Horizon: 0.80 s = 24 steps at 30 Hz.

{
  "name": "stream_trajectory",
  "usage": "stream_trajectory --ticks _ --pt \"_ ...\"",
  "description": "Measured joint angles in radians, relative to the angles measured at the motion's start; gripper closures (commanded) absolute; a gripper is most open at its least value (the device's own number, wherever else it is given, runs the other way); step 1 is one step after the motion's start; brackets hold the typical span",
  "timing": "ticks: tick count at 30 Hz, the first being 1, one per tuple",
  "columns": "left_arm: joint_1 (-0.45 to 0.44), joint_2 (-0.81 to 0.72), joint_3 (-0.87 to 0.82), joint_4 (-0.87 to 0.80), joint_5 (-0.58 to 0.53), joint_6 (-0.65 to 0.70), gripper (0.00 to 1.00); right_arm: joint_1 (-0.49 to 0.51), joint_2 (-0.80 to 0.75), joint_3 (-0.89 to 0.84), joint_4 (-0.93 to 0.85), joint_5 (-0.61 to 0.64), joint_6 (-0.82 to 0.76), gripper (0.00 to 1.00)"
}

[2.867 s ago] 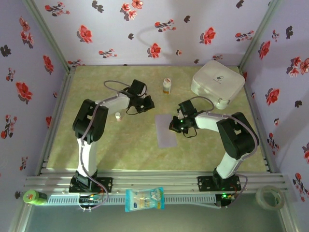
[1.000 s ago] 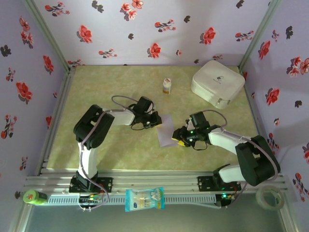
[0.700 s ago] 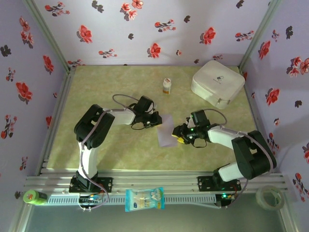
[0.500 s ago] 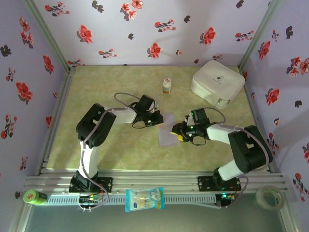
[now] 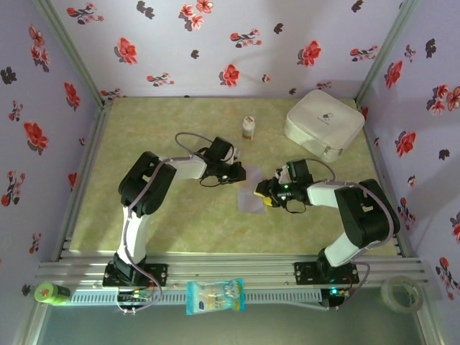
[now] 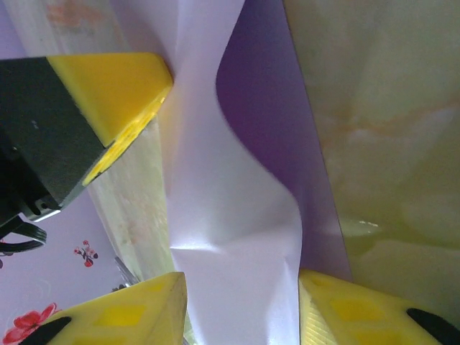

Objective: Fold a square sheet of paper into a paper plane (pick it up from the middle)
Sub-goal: Fold the triangle a second time at the center of the table.

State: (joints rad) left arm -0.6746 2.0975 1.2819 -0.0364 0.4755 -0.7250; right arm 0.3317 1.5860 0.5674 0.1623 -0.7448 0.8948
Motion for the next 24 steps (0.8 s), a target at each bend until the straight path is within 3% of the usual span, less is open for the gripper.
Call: stream_trajectory --ticks 15,24 --pt "0.007 0.000 0.003 -0.006 0.000 0.011 0.89 -0.024 -0.001 -0.026 0.076 -0.014 0.007 0.57" --pt "0.007 0.000 0.004 -0.010 0.004 0.028 0.88 -0.026 -0.010 -0.045 0.126 -0.047 0.018 0.63"
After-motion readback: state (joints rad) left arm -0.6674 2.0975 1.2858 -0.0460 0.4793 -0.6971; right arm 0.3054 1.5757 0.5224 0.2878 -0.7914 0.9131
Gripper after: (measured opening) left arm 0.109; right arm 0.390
